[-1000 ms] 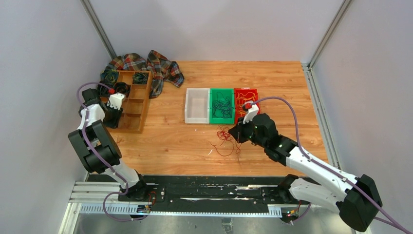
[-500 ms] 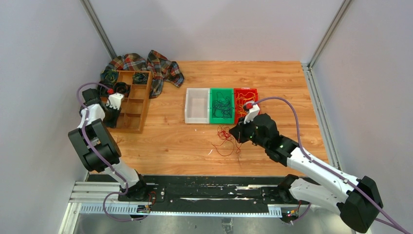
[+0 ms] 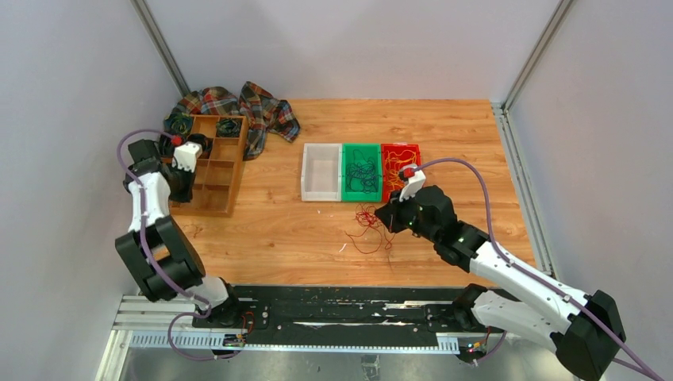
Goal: Untangle the cables
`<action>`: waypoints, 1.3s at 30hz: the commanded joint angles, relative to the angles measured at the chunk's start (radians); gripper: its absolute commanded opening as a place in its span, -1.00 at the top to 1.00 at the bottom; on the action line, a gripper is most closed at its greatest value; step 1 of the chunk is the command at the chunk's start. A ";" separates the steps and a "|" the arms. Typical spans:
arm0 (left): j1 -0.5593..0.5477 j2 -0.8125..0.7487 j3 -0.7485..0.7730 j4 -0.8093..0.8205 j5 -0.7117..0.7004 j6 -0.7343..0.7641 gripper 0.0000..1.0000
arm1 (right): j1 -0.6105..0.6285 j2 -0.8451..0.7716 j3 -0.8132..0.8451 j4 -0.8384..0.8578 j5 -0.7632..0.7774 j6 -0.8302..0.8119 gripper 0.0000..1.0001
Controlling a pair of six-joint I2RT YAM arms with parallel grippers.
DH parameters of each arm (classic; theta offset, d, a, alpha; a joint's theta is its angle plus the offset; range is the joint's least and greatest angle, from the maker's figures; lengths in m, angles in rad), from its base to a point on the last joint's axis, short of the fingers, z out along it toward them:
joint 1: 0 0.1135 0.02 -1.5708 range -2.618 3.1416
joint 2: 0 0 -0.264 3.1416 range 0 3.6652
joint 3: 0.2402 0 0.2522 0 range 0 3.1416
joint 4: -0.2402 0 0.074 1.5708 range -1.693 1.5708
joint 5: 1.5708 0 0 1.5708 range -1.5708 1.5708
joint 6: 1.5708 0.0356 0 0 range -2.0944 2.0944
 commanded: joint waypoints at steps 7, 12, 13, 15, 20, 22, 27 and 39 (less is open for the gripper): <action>-0.293 -0.324 0.200 -0.166 0.118 -0.166 0.99 | 0.014 -0.064 -0.044 0.034 0.003 -0.008 0.99; -0.392 -0.289 0.523 -0.224 0.141 -0.291 0.99 | 0.013 -0.115 -0.075 0.039 0.005 0.000 0.99; -0.408 -0.276 0.586 -0.234 0.151 -0.307 0.99 | 0.013 -0.128 -0.084 0.041 0.007 0.004 0.99; -0.448 -0.255 0.686 -0.239 0.175 -0.333 0.99 | 0.014 -0.153 -0.106 0.046 0.011 0.012 0.99; -0.552 -0.186 0.849 -0.239 0.194 -0.370 0.99 | 0.013 -0.203 -0.142 0.044 0.020 0.031 0.99; -0.588 -0.161 0.881 -0.237 0.194 -0.374 0.99 | 0.013 -0.214 -0.149 0.035 0.023 0.033 0.99; -0.683 -0.103 0.895 -0.235 0.184 -0.365 0.99 | 0.014 -0.228 -0.151 0.002 0.017 0.038 0.99; -0.780 -0.042 0.608 0.128 0.319 -0.578 0.99 | 0.015 -0.235 -0.151 -0.012 0.023 0.056 0.99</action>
